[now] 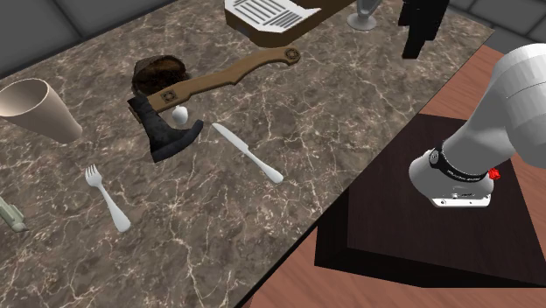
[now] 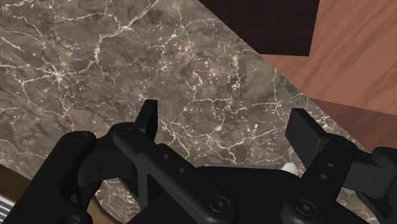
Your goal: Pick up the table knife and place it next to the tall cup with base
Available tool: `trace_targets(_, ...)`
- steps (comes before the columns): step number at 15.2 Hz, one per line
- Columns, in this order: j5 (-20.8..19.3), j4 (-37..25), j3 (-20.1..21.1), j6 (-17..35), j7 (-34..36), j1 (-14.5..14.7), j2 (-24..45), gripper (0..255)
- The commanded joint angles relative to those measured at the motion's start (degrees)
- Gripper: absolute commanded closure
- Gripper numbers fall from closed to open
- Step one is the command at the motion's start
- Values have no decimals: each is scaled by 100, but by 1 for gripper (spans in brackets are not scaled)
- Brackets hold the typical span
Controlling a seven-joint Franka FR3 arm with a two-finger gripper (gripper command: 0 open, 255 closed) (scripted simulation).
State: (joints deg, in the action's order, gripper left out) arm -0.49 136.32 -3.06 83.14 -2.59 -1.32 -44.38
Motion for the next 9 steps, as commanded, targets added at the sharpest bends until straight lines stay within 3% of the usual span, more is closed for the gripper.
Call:
trace_targets(1, 0, 0, 0, 0, 0, 0, 0, 0)
trace_targets(9, 507, 240, 673, 1519, 1320, -12, 999, 0)
